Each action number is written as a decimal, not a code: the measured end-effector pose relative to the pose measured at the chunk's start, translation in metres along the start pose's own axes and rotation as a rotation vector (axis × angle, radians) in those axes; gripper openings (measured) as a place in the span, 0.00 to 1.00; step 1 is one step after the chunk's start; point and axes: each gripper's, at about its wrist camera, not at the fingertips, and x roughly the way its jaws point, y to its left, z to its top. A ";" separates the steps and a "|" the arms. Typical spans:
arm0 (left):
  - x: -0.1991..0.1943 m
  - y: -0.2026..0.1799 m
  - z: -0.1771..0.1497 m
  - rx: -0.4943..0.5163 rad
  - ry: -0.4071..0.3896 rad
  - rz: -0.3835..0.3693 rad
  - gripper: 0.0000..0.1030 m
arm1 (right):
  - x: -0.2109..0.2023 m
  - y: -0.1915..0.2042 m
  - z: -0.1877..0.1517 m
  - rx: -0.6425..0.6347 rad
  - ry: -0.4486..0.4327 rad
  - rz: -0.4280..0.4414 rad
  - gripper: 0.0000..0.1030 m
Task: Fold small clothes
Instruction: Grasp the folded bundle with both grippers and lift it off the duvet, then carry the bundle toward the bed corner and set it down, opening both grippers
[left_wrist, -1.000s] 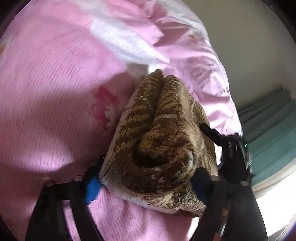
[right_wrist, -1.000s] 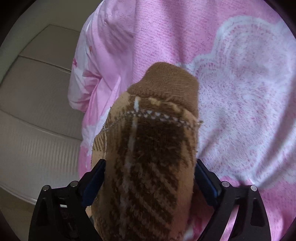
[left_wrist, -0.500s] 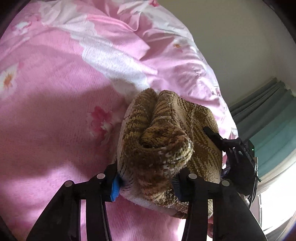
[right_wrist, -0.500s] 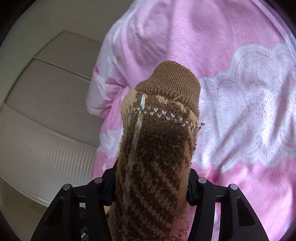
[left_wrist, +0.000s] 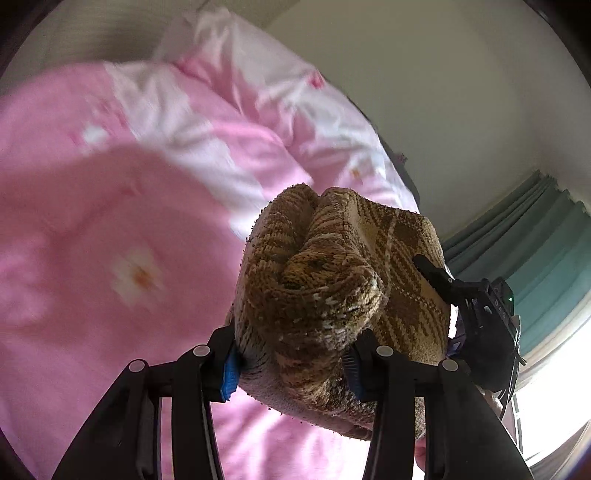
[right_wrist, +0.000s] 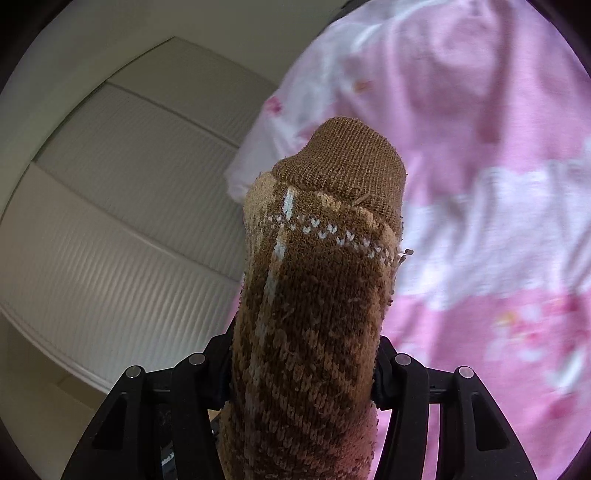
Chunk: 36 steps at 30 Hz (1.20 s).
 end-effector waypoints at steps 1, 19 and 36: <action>-0.009 0.007 0.009 0.000 -0.010 0.008 0.43 | 0.018 0.012 -0.001 -0.003 0.004 0.011 0.54; -0.107 0.201 0.178 -0.011 -0.145 0.177 0.44 | 0.308 0.146 -0.015 -0.066 0.148 0.169 0.54; -0.029 0.296 0.169 -0.082 -0.103 0.165 0.50 | 0.391 0.075 -0.030 -0.107 0.223 -0.138 0.64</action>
